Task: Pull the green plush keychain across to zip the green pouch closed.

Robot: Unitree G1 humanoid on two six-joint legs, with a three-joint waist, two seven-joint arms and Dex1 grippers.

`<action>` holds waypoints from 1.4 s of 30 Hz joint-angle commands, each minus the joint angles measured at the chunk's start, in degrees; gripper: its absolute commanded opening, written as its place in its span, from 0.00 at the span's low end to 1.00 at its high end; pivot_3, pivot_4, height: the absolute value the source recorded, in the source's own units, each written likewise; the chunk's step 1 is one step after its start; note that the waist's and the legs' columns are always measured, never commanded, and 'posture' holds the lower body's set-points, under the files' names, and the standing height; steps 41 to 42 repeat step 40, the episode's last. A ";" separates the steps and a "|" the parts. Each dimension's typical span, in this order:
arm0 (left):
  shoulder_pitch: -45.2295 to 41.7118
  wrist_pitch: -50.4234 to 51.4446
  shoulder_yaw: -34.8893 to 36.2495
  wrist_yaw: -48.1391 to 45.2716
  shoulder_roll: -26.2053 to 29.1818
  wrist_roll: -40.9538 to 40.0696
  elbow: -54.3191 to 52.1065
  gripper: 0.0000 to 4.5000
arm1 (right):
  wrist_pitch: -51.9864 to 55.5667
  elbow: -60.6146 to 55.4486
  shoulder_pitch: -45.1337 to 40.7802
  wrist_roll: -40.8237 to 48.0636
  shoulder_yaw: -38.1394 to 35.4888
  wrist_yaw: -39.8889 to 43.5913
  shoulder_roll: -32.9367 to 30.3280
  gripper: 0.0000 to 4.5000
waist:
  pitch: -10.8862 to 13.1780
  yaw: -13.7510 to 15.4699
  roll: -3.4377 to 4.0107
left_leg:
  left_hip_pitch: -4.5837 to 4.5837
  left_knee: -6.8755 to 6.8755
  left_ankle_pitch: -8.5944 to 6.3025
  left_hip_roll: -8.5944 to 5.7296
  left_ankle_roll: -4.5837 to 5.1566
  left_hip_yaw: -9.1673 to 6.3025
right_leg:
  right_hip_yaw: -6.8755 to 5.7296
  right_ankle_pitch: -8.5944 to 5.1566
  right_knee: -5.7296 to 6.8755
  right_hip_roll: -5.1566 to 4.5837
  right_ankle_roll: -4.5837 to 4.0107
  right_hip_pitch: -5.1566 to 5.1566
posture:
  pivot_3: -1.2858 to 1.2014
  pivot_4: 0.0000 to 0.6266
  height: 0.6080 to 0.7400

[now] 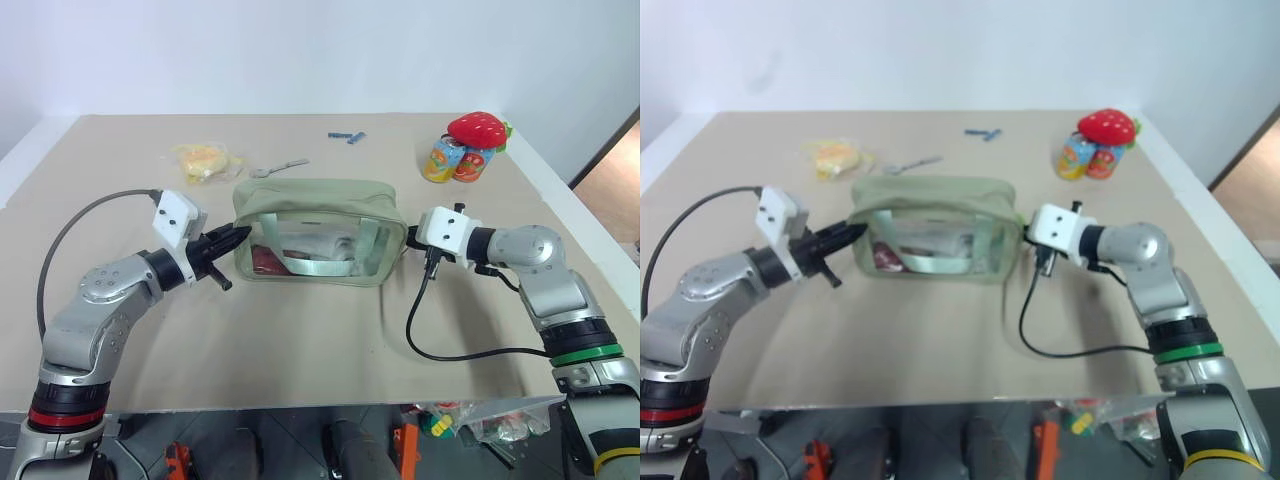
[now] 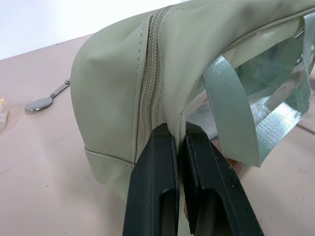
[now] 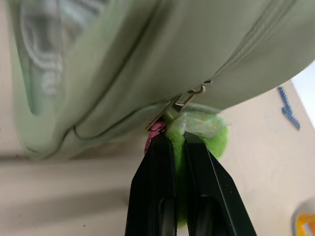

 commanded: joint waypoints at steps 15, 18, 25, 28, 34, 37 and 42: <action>-4.35 3.85 1.64 -2.35 2.23 -4.13 -0.55 0.90 | 21.16 -9.48 -0.90 21.38 -17.84 3.79 -4.41 1.00 | 0.01 -0.01 0.00 | -0.04 -0.01 0.00 -0.01 0.00 -0.03 | -0.01 0.05 -0.01 0.00 0.10 0.00 | 0.52 0.24 1.00; -5.05 4.16 3.15 -3.85 3.66 -5.37 -0.43 0.99 | 25.51 -12.42 -1.26 25.71 -21.67 2.99 -5.10 1.00 | 0.01 -0.13 0.00 | -0.02 -0.02 0.00 0.00 0.00 -0.03 | -0.01 0.05 -0.01 0.02 0.09 -0.02 | 0.52 0.24 1.00; -1.35 5.54 9.41 -6.16 7.85 -10.34 -6.05 0.99 | 39.83 -30.78 7.38 38.62 -26.48 4.48 -7.57 1.00 | -0.01 0.00 -0.04 | -0.09 -0.05 0.00 0.03 0.00 -0.06 | -0.03 0.02 0.00 0.05 0.05 -0.08 | 0.52 0.24 1.00; 5.21 3.73 10.03 -2.10 7.80 -6.21 -9.61 0.99 | 44.14 -42.43 16.55 42.24 -26.51 -0.48 -5.14 1.00 | -0.05 -0.01 -0.06 | -0.01 -0.12 -0.16 0.06 0.07 -0.06 | -0.05 -0.24 -0.01 0.00 0.09 0.02 | 0.52 0.24 1.00; 15.38 0.85 8.73 6.35 1.05 -1.62 -15.32 0.99 | 42.16 -51.18 30.29 38.12 -25.57 -9.35 0.66 1.00 | -0.02 0.12 -0.06 | -0.12 -0.01 -0.19 0.03 0.04 -0.05 | -0.04 -0.25 0.02 -0.04 0.16 -0.06 | 0.52 0.24 1.00; 18.00 -0.81 7.52 6.42 -0.61 -0.56 -15.08 0.99 | 41.22 -51.33 32.29 37.31 -25.02 -10.83 1.64 1.00 | -0.01 0.10 -0.07 | -0.07 0.14 -0.14 -0.01 -0.01 -0.02 | 0.02 -0.26 0.00 -0.05 0.02 0.02 | 0.52 0.24 1.00; 19.25 -2.41 7.01 6.25 -0.96 0.56 -13.99 0.99 | 41.33 -51.26 32.69 37.77 -25.10 -11.43 1.75 1.00 | -0.01 0.08 -0.07 | 0.02 0.19 -0.10 -0.05 0.02 -0.01 | 0.11 -0.26 -0.05 -0.03 -0.11 0.05 | 0.52 0.24 1.00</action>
